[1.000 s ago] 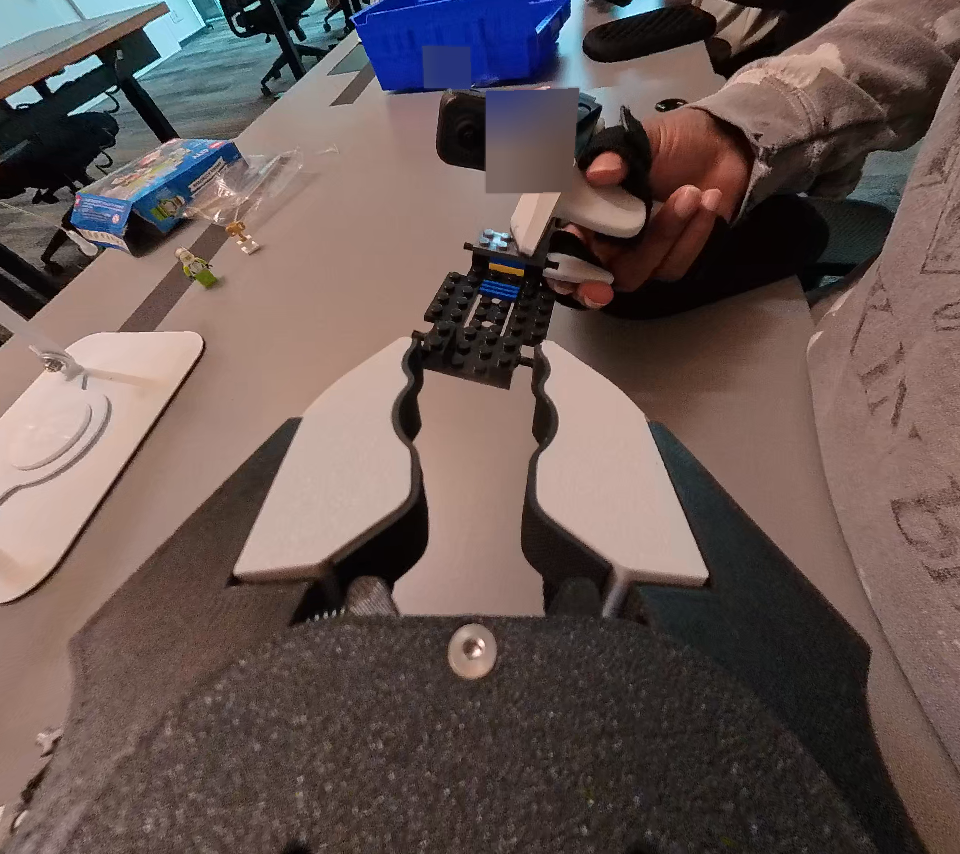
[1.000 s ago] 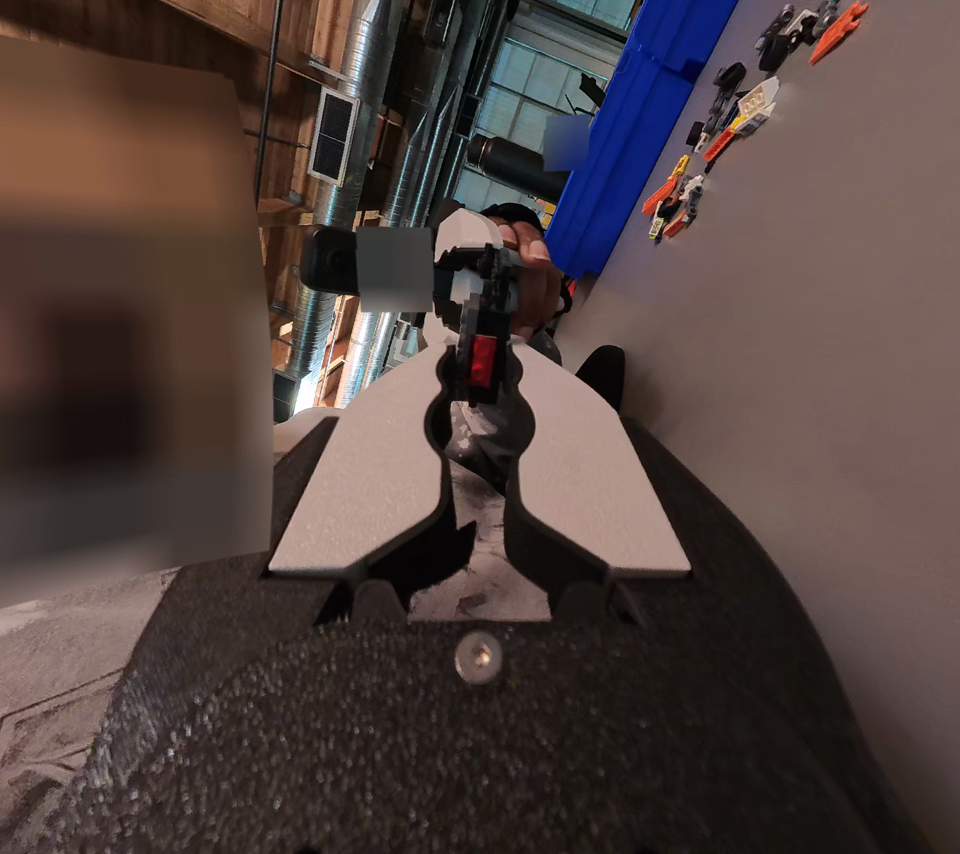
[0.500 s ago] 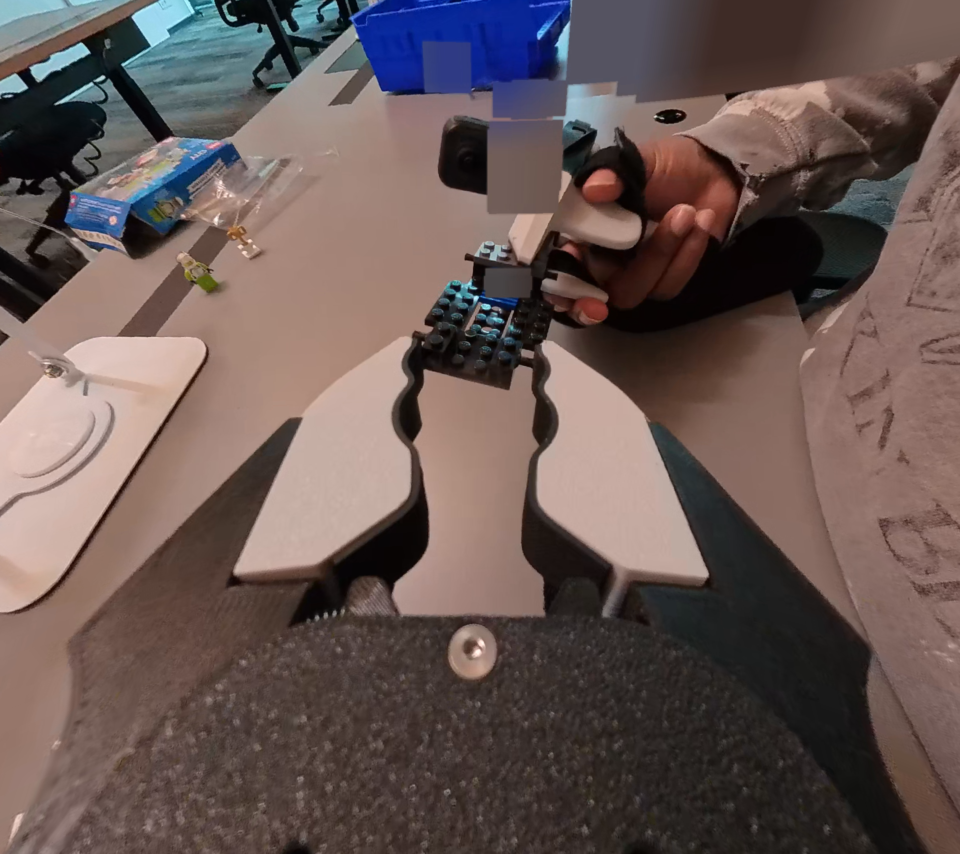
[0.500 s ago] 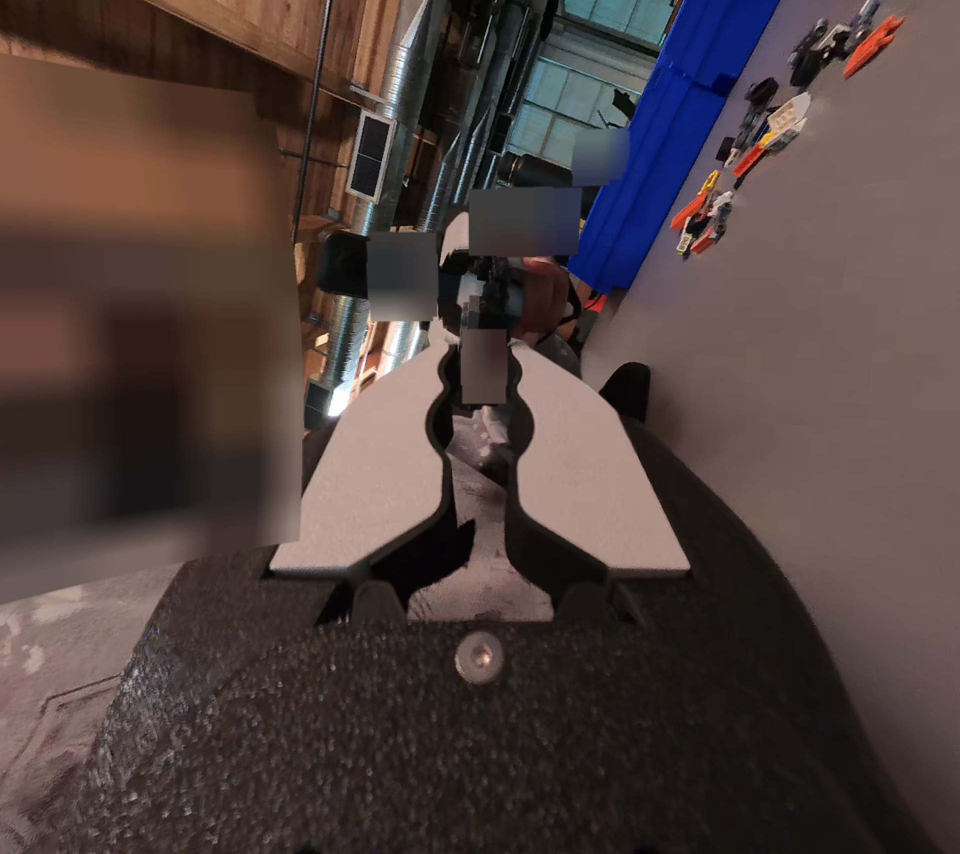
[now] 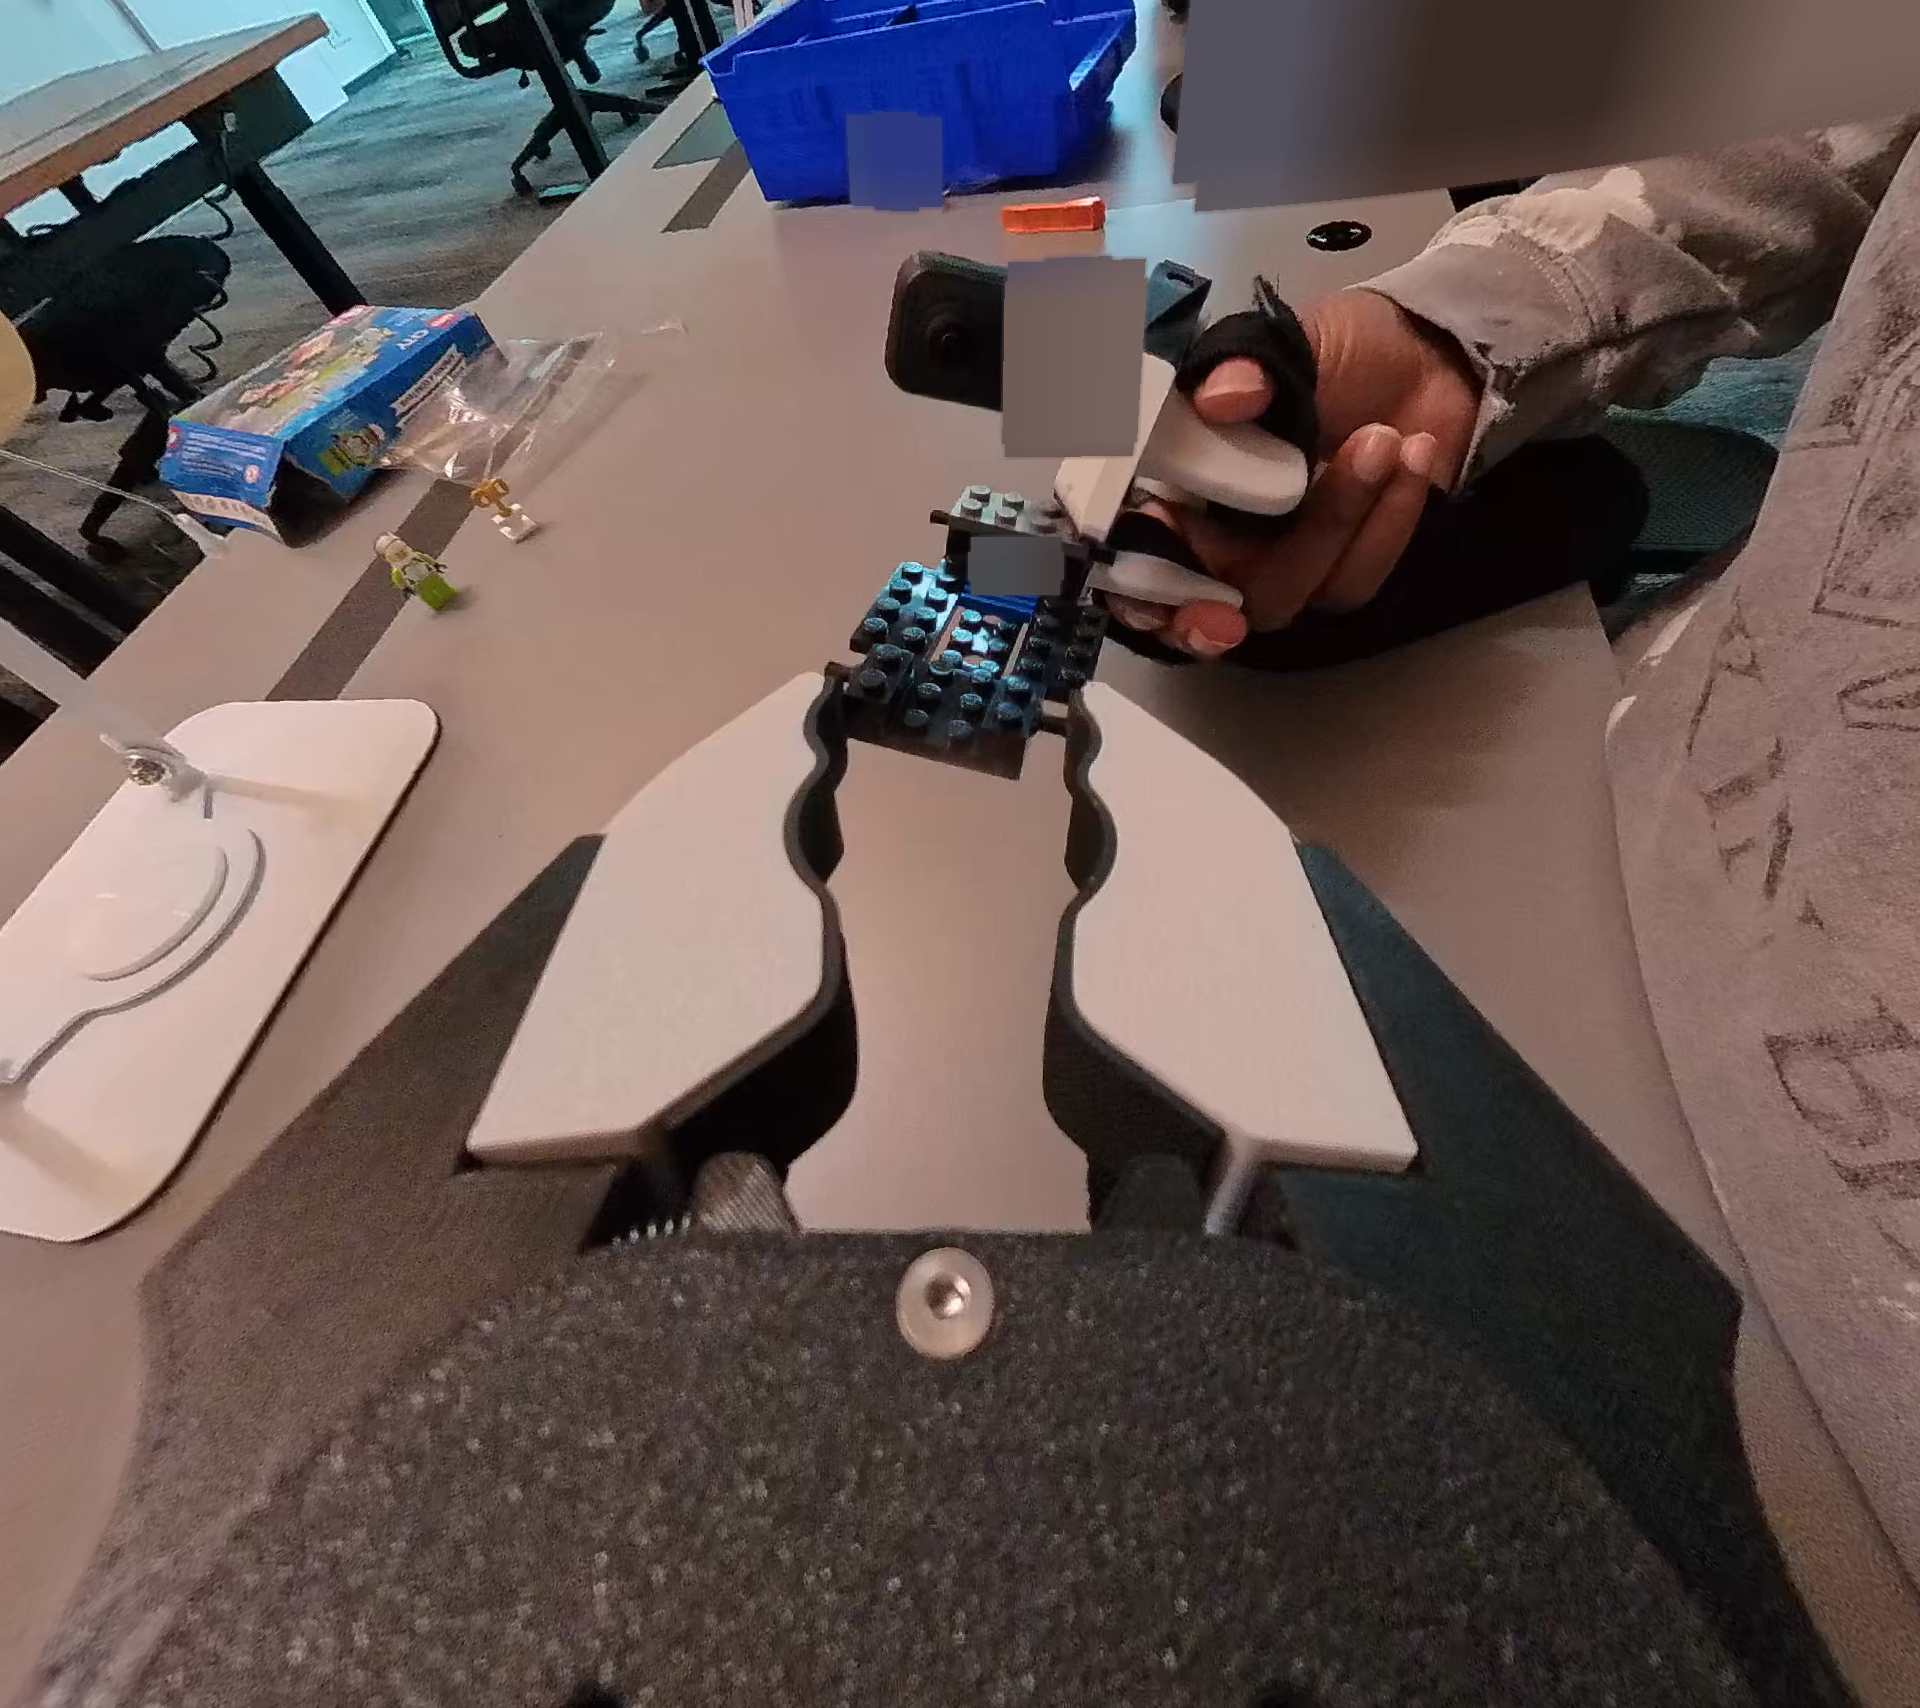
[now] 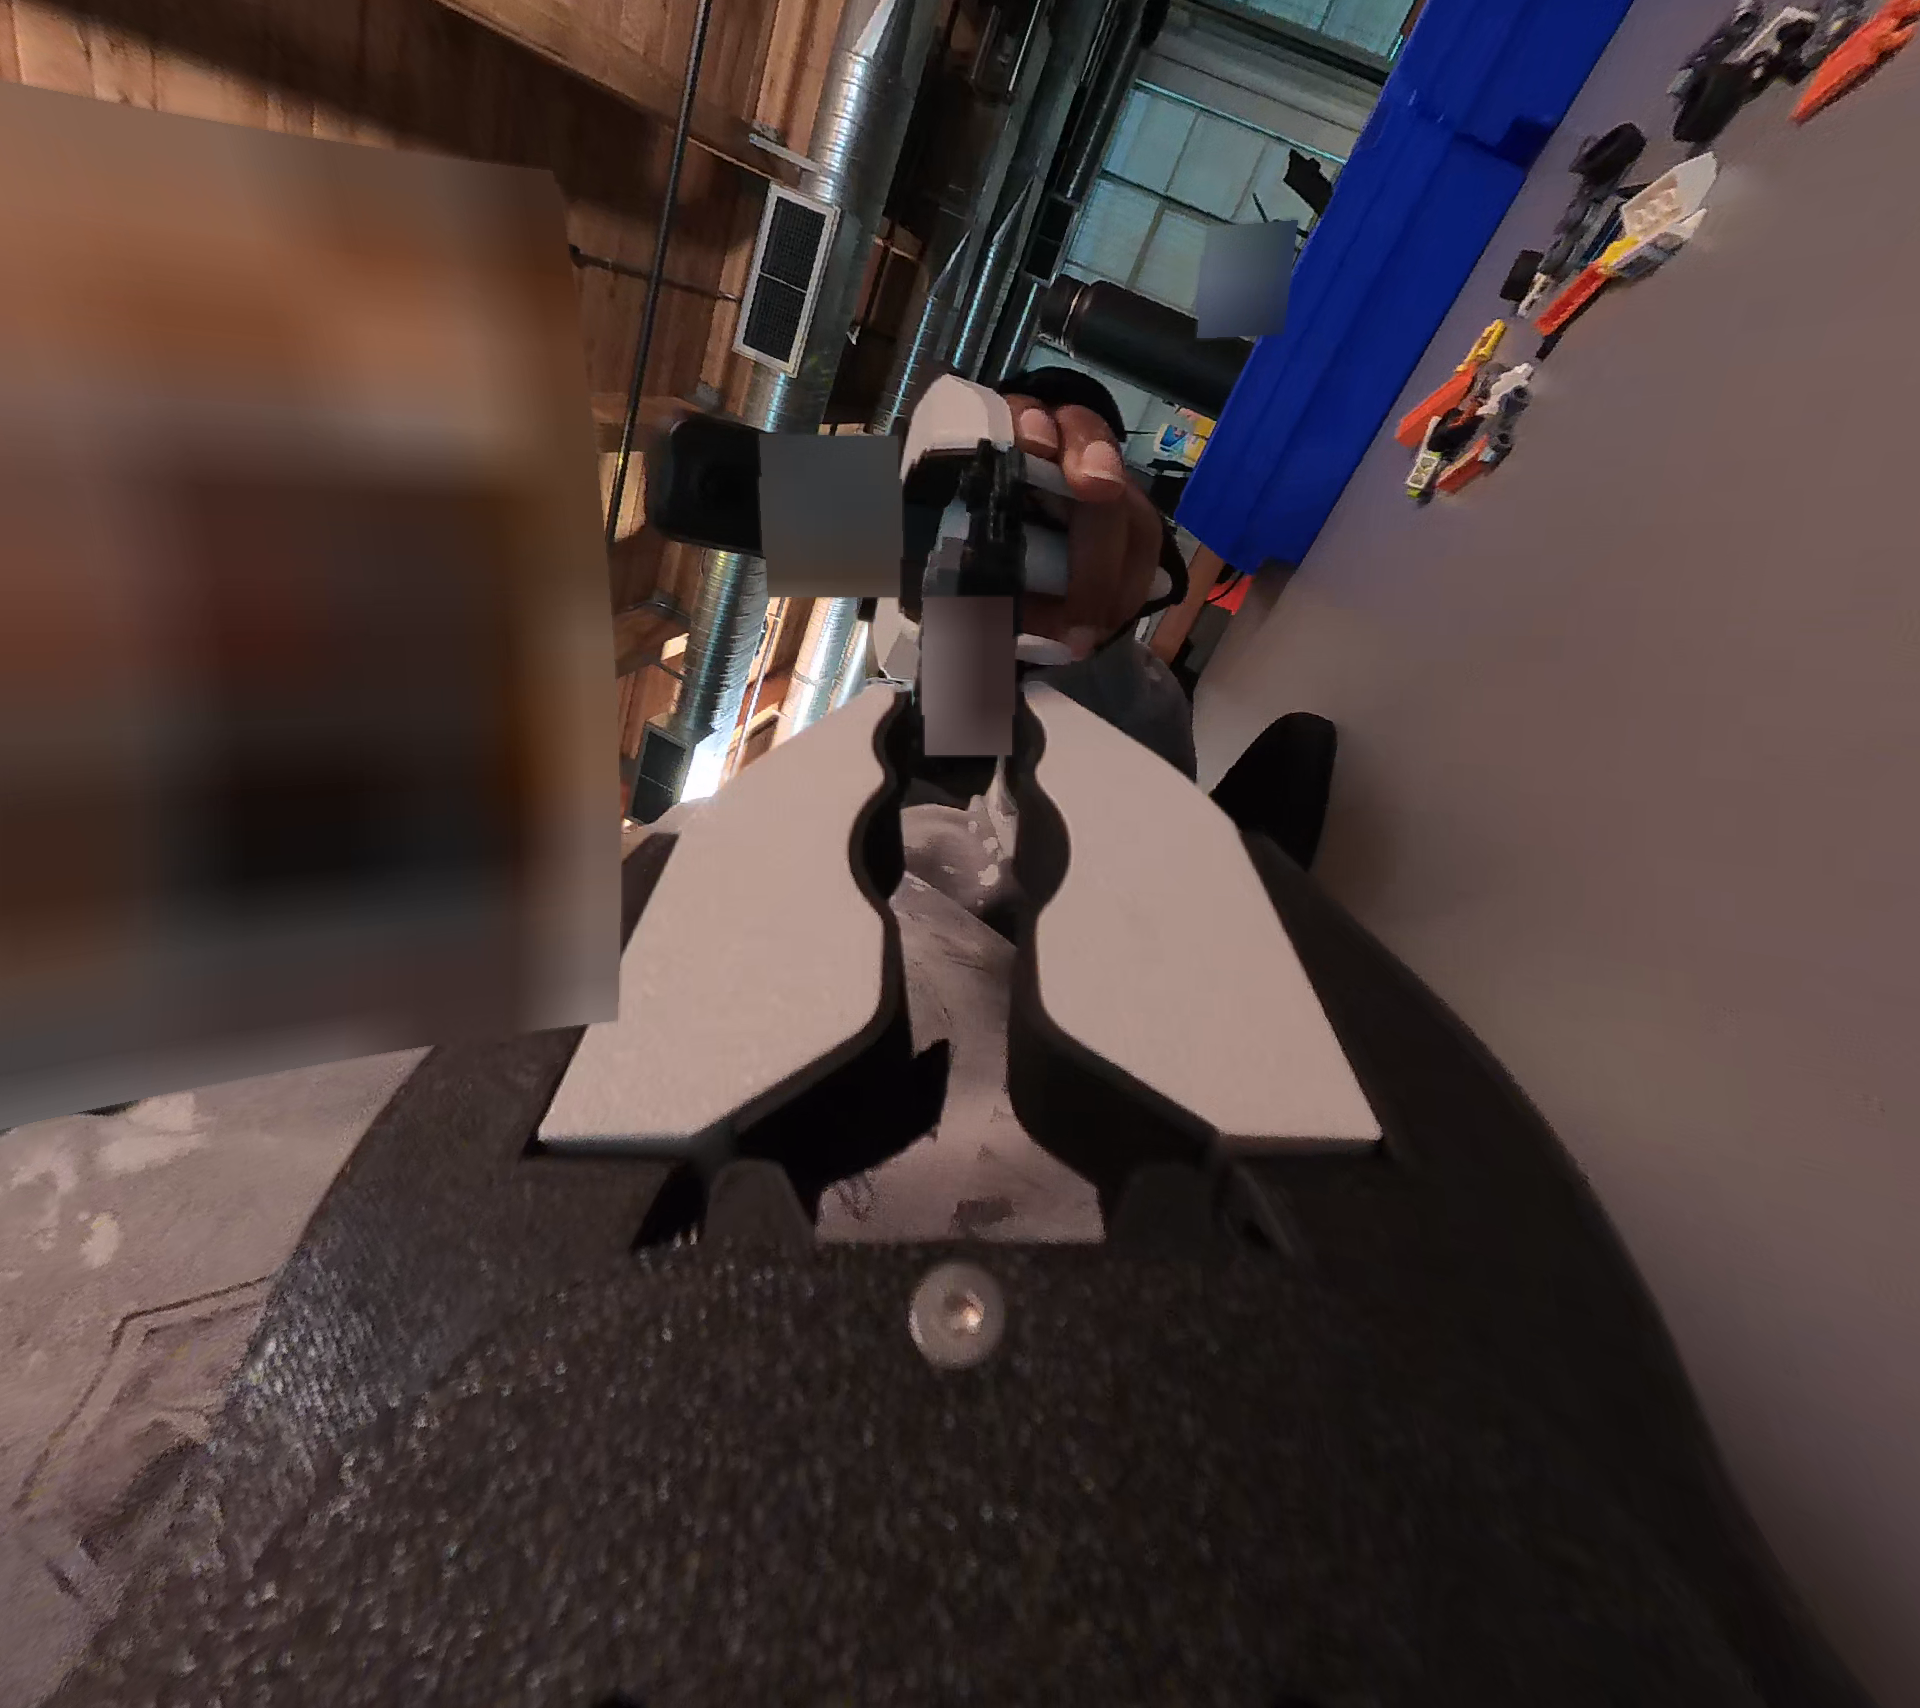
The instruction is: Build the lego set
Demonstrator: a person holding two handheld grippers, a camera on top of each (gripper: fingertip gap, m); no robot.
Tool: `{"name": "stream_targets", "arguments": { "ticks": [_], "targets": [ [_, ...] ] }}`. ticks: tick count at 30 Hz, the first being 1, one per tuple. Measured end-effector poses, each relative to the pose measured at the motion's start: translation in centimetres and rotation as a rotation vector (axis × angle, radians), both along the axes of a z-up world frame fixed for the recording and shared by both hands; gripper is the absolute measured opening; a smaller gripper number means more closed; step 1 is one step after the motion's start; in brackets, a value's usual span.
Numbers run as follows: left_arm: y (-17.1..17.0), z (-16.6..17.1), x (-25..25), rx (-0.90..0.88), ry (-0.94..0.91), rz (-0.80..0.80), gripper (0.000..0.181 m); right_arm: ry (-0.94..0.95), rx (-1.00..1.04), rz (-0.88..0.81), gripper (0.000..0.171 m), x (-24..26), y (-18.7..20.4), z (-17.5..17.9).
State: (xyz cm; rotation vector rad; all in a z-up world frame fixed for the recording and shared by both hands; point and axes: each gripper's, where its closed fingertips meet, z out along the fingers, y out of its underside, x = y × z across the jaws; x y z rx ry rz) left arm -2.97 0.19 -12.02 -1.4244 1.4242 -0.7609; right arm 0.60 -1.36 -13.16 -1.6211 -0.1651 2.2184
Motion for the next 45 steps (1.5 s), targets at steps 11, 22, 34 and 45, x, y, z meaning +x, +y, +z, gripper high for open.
{"name": "stream_targets", "arguments": {
  "ticks": [11, 22, 34, 45],
  "targets": [
    [-0.6, 0.3, 0.1, 0.053, -0.001, -0.007, 0.040, -0.014, 0.059, 0.003, 0.015, 0.1, -0.7, 0.1],
    [0.9, -1.0, 0.0, -0.229, 0.070, 0.069, 0.040, -0.010, -0.021, -0.044, 0.039, 1.7, 0.7, -0.2],
    [3.0, -2.2, -0.2, -1.052, -0.262, -0.017, 0.040, -0.912, 1.262, -0.205, 0.035, 3.8, 2.8, -0.3],
    [1.9, -0.3, -0.3, -1.195, -0.311, -0.055, 0.040, -0.914, 1.686, -0.020, 0.031, -0.2, 2.4, 2.1]
  ]
}}
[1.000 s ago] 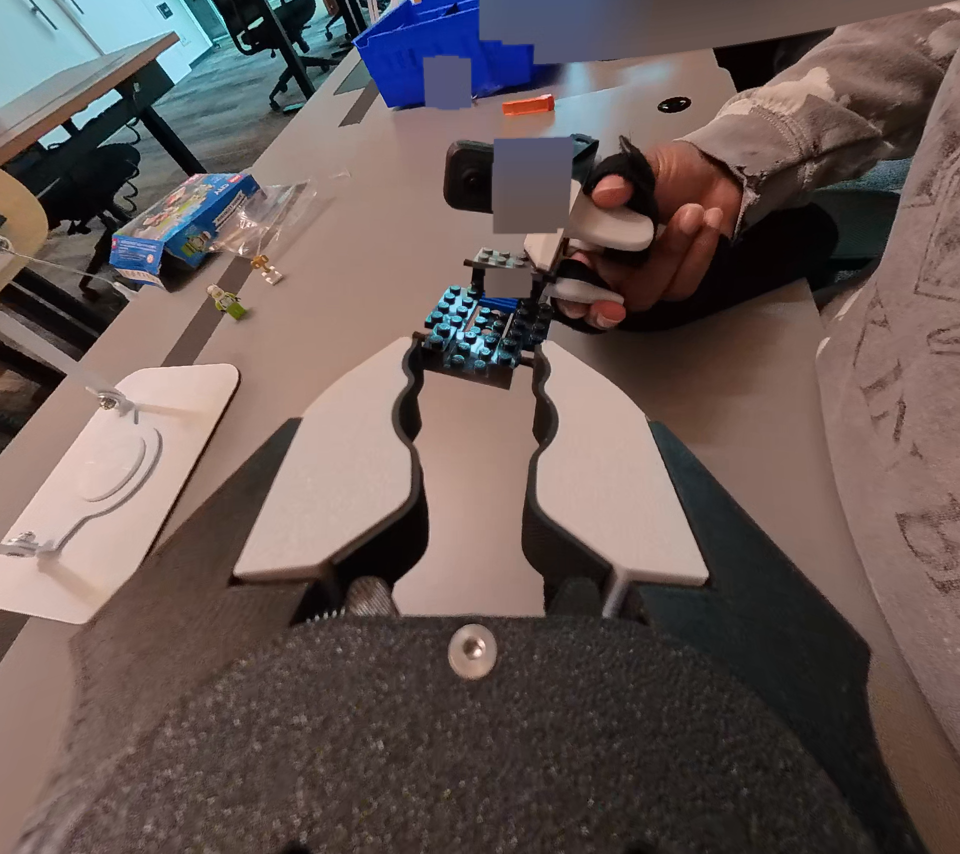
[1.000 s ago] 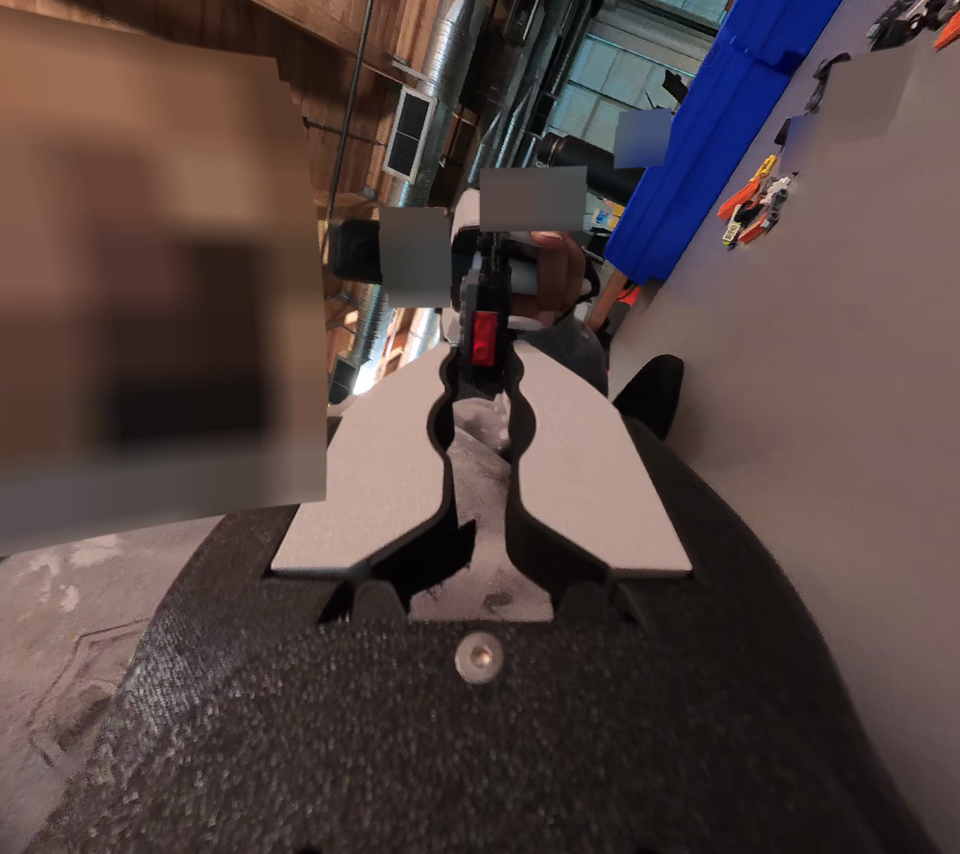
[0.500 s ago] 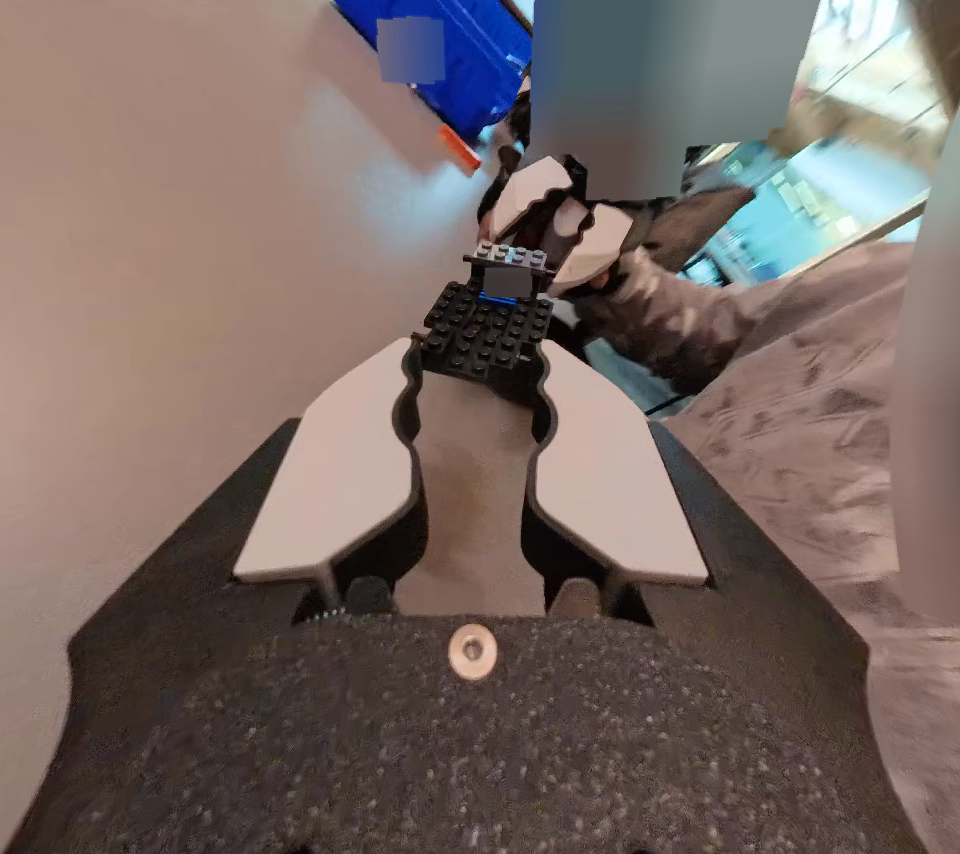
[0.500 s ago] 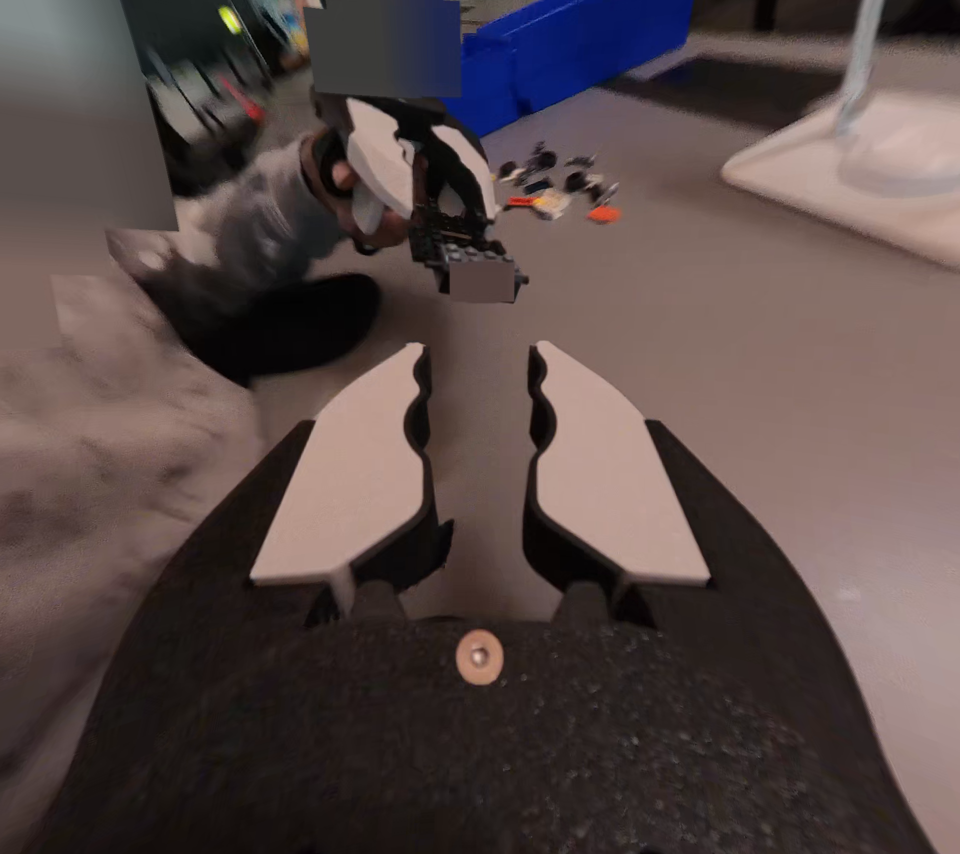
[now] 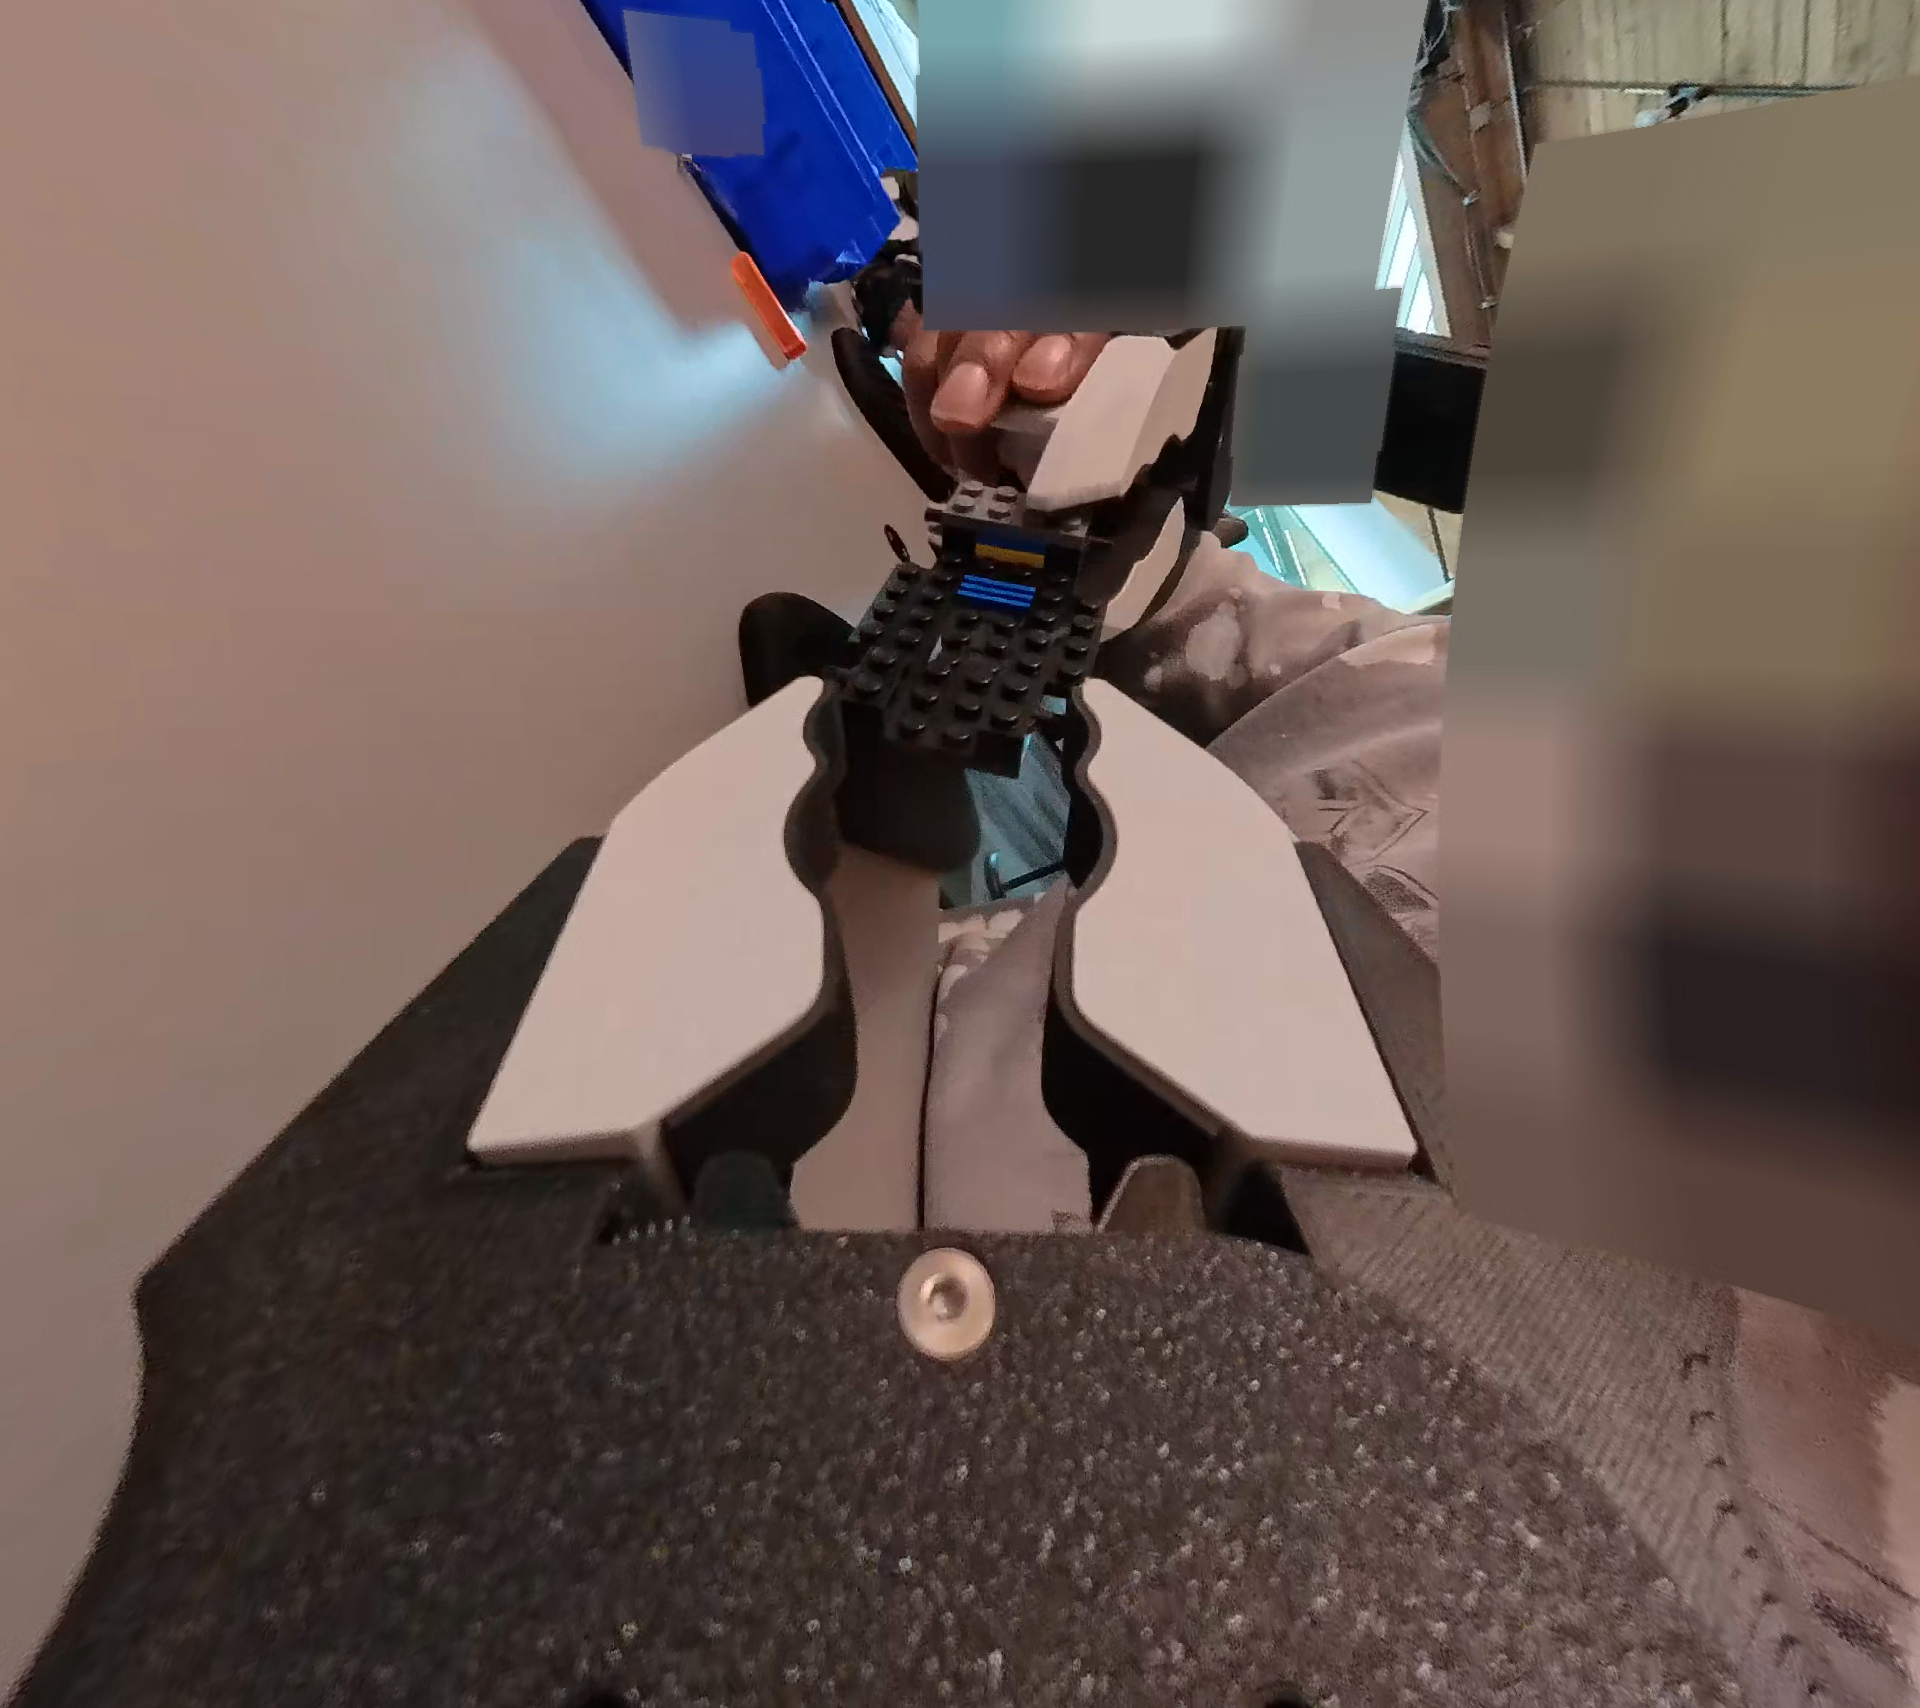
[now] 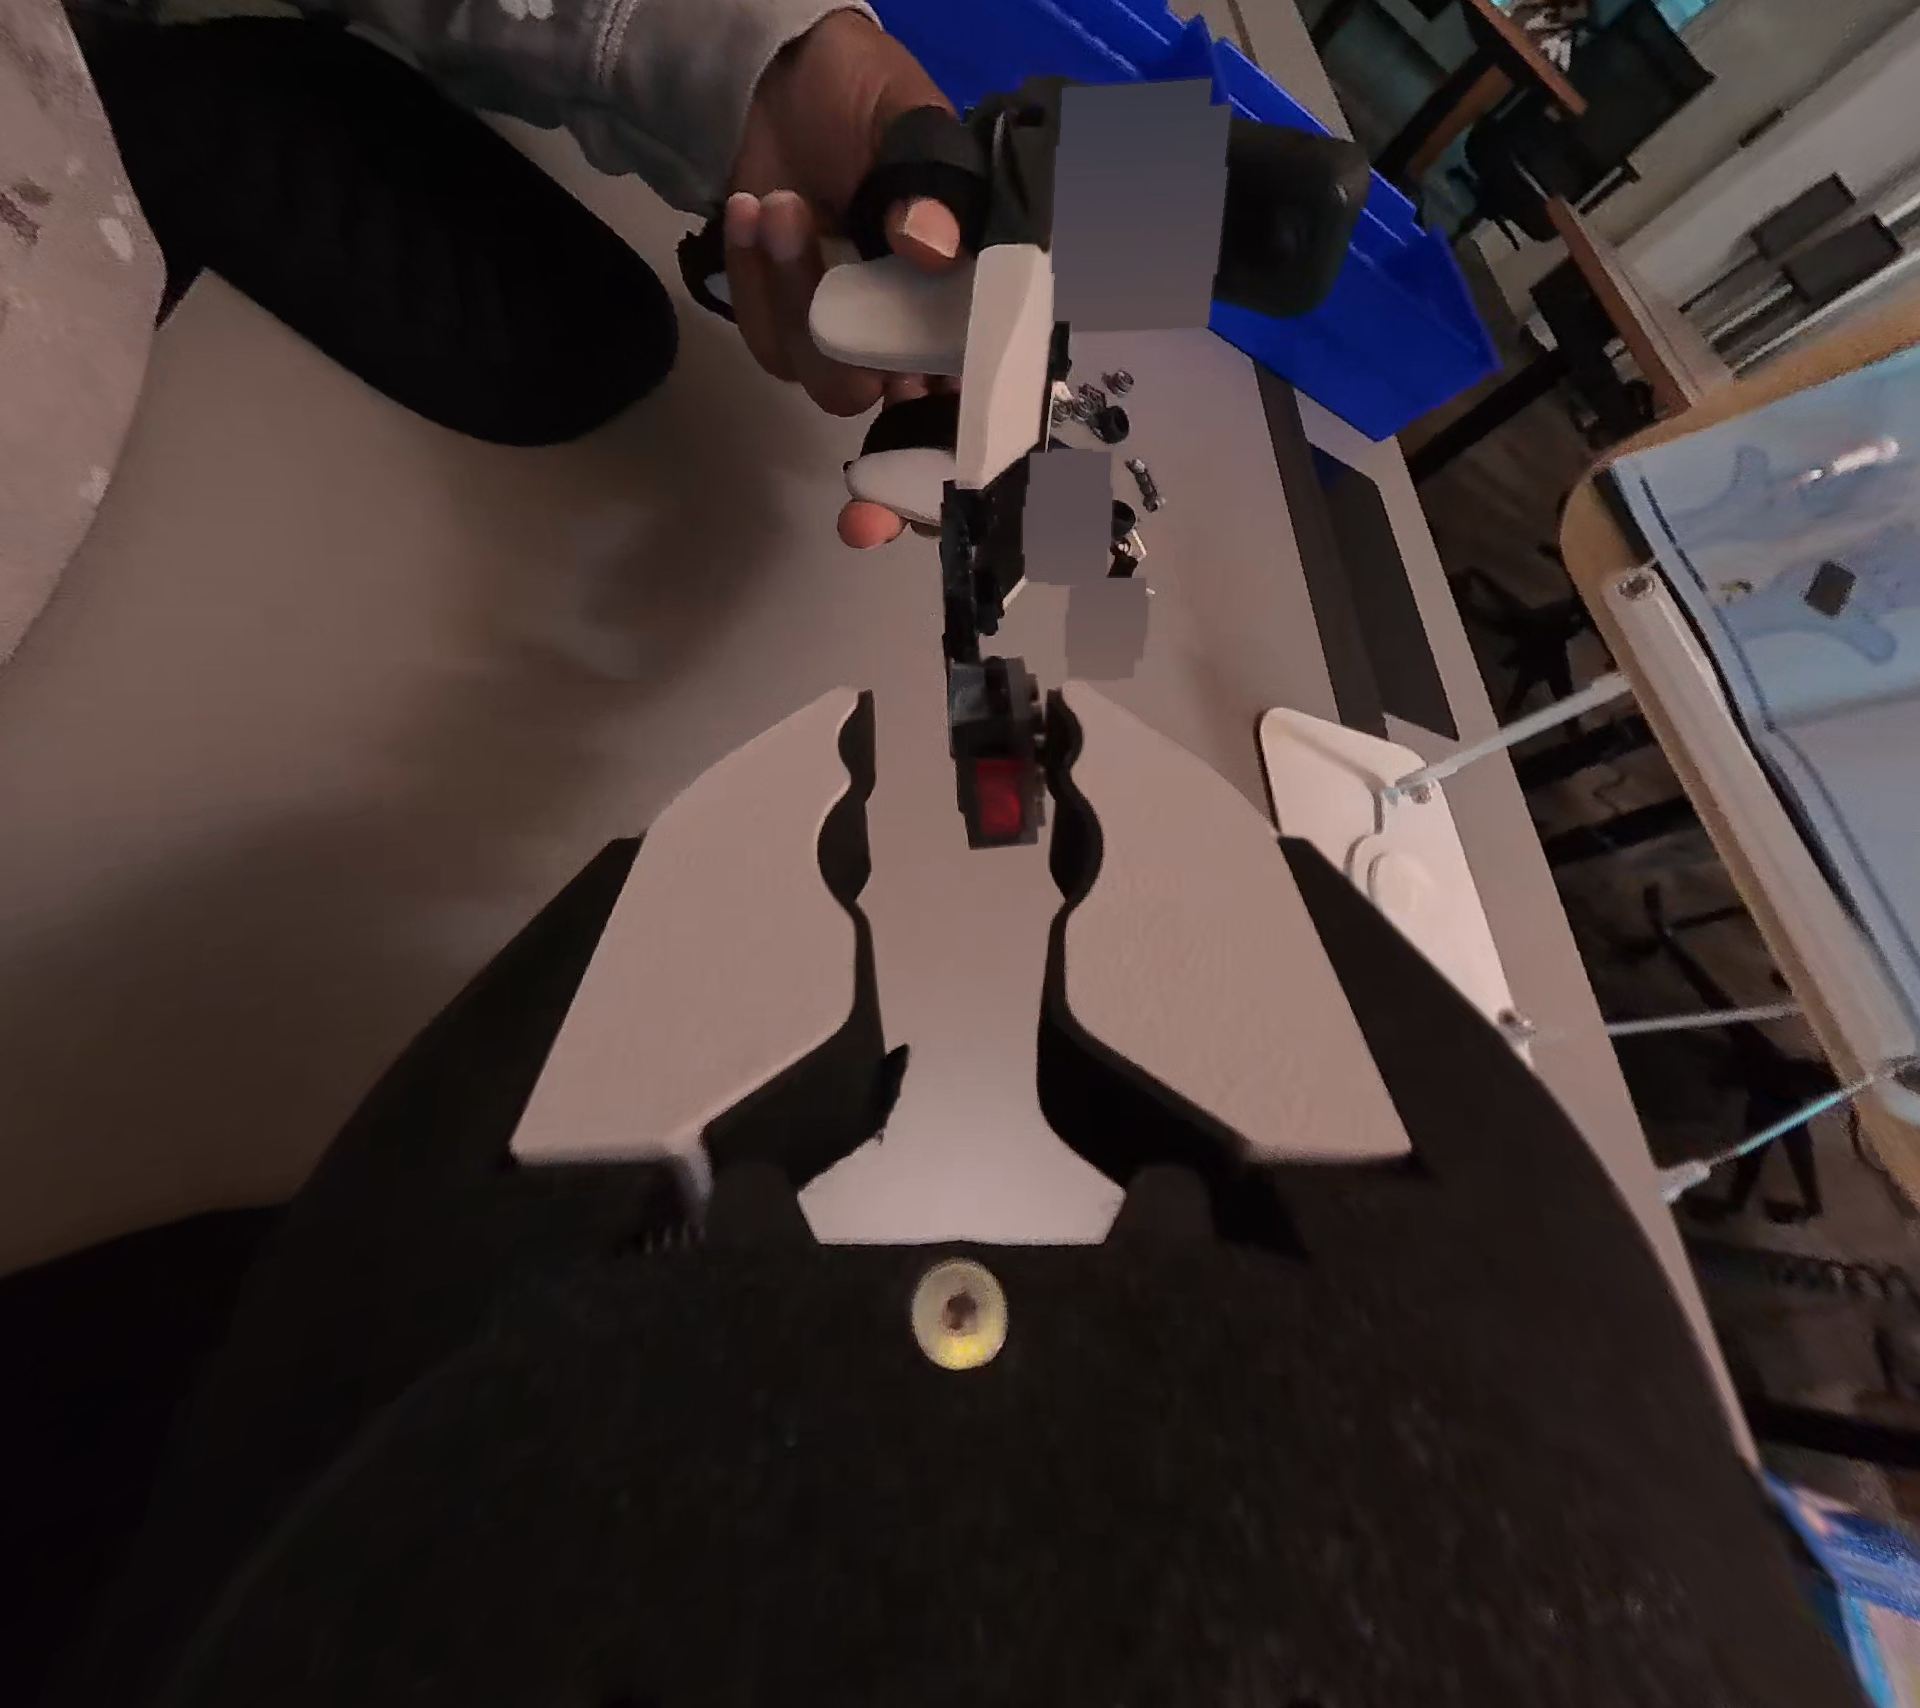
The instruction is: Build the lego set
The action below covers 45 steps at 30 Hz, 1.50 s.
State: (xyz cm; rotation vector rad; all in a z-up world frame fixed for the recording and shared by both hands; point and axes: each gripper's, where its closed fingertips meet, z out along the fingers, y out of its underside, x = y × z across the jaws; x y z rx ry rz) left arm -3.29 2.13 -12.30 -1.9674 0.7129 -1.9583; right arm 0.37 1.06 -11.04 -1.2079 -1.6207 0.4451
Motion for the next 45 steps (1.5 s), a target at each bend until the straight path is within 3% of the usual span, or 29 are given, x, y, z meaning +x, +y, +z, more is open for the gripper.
{"name": "stream_targets", "arguments": {
  "ticks": [3, 12, 13, 15, 16, 18, 22, 28, 32, 38, 41, 45],
  "targets": [
    [-0.5, 0.5, -0.2, -0.002, -0.009, 0.002, 0.040, 0.018, 0.037, 0.018, 0.016, -0.5, -0.2, 0.7],
    [-0.9, 1.4, -1.0, 0.071, -0.021, 0.054, 0.040, 0.059, -0.016, -0.004, 0.016, -1.2, -0.7, 1.5],
    [-0.7, 1.3, -1.1, 0.127, -0.012, 0.076, 0.040, 0.065, -0.035, -0.024, 0.017, -1.2, -0.6, 1.5],
    [-0.1, 1.2, -1.5, 0.285, 0.012, 0.139, 0.040, 0.087, -0.128, -0.060, 0.045, -1.1, -0.5, 1.5],
    [0.0, 1.3, -1.8, 0.366, 0.020, 0.169, 0.040, 0.136, -0.202, -0.073, 0.050, -1.0, -0.6, 1.7],
    [0.3, 1.0, -2.3, 0.524, 0.067, 0.219, 0.040, 0.213, -0.343, -0.111, 0.051, -0.5, -0.5, 1.7],
    [-0.7, 0.5, -2.5, 0.808, 0.102, 0.233, 0.040, 0.173, -0.529, -0.149, 0.057, -0.2, -0.5, -0.6],
    [-1.9, -1.2, -1.5, 1.052, 0.163, 0.205, 0.040, -0.019, -0.499, -0.108, 0.061, -1.3, -1.0, -3.4],
    [-2.0, -1.9, -1.2, 1.077, 0.177, 0.200, 0.040, -0.106, -0.433, -0.101, 0.050, -1.3, -0.8, -4.5],
    [-0.9, -3.6, -1.2, 1.012, 0.240, 0.214, 0.042, -0.117, -0.472, -0.126, 0.049, -1.0, 0.0, -5.7],
    [1.0, -4.1, -2.1, 0.975, 0.288, 0.298, 0.048, -0.132, -0.506, -0.182, 0.049, 0.3, 2.2, -7.4],
    [2.5, -4.6, -3.1, 0.957, 0.327, 0.379, 0.041, -0.180, -0.566, -0.263, 0.048, 1.9, 5.3, -11.2]
  ]
}}
